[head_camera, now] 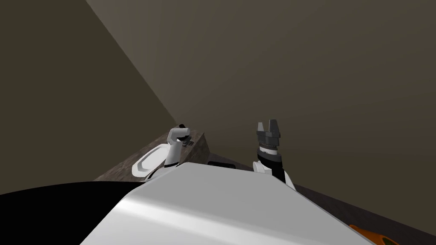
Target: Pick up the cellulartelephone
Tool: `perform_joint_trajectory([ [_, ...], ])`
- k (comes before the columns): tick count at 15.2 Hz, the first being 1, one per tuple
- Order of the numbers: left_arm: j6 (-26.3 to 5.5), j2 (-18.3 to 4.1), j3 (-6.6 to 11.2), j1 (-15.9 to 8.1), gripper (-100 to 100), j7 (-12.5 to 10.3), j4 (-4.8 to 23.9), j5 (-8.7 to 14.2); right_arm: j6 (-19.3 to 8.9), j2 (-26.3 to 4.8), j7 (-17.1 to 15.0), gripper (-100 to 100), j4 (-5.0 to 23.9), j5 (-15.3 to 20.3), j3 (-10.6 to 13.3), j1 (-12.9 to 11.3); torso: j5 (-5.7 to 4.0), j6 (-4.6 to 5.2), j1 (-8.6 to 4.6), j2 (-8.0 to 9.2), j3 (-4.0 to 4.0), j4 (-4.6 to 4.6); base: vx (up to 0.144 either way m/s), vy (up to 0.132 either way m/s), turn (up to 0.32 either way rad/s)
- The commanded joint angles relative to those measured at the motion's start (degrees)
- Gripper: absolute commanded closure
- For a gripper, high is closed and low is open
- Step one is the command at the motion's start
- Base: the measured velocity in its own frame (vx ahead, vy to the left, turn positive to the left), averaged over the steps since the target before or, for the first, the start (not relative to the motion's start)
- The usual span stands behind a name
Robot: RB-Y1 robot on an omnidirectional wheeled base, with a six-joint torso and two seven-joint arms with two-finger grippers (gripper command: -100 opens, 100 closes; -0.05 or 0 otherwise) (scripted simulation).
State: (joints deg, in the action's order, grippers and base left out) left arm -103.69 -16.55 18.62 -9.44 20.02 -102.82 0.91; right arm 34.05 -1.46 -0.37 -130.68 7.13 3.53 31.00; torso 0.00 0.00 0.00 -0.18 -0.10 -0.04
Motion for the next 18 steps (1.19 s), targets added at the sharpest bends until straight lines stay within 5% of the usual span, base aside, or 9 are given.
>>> perform_joint_trajectory([
  [1,-2.86,-0.02,0.33,-0.76,-100,0.25,0.76,-0.07,0.0,0.0,0.0,0,0.0,0.0,0.0,0.0,0.0,0.0,0.0,0.0,0.0,0.0,0.046,0.007,-0.032],
  [7,-8.53,-0.04,0.83,-1.85,-100,0.62,1.83,-0.11,0.0,0.0,0.0,0,0.0,0.0,0.0,0.0,0.0,0.0,0.0,0.01,0.0,0.0,0.038,0.004,-0.027],
  [13,-3.07,0.39,0.0,-1.24,-100,-0.09,5.54,-0.19,0.0,0.0,0.0,0,0.0,0.0,0.0,-0.01,0.01,-0.01,0.03,0.22,0.12,0.04,-0.006,0.01,0.001],
  [15,-3.47,0.41,-0.02,-1.34,-100,-0.09,5.34,-0.24,0.0,0.0,0.0,0,0.0,0.0,0.0,-0.01,0.01,-0.01,0.05,0.24,0.13,0.05,-0.012,0.012,0.001],
  [16,-3.21,0.44,-0.05,-1.32,100,-0.14,5.46,-0.25,0.0,0.0,0.0,0,0.0,0.0,0.0,-0.01,0.01,-0.01,0.03,0.22,0.13,0.05,0.0,0.0,0.0],
  [18,-3.23,0.44,-0.09,-1.31,100,-0.09,5.46,-0.24,0.0,0.0,0.0,0,0.0,0.0,0.0,-0.01,0.01,-0.02,0.01,0.18,0.11,0.05,0.0,0.0,0.0],
])
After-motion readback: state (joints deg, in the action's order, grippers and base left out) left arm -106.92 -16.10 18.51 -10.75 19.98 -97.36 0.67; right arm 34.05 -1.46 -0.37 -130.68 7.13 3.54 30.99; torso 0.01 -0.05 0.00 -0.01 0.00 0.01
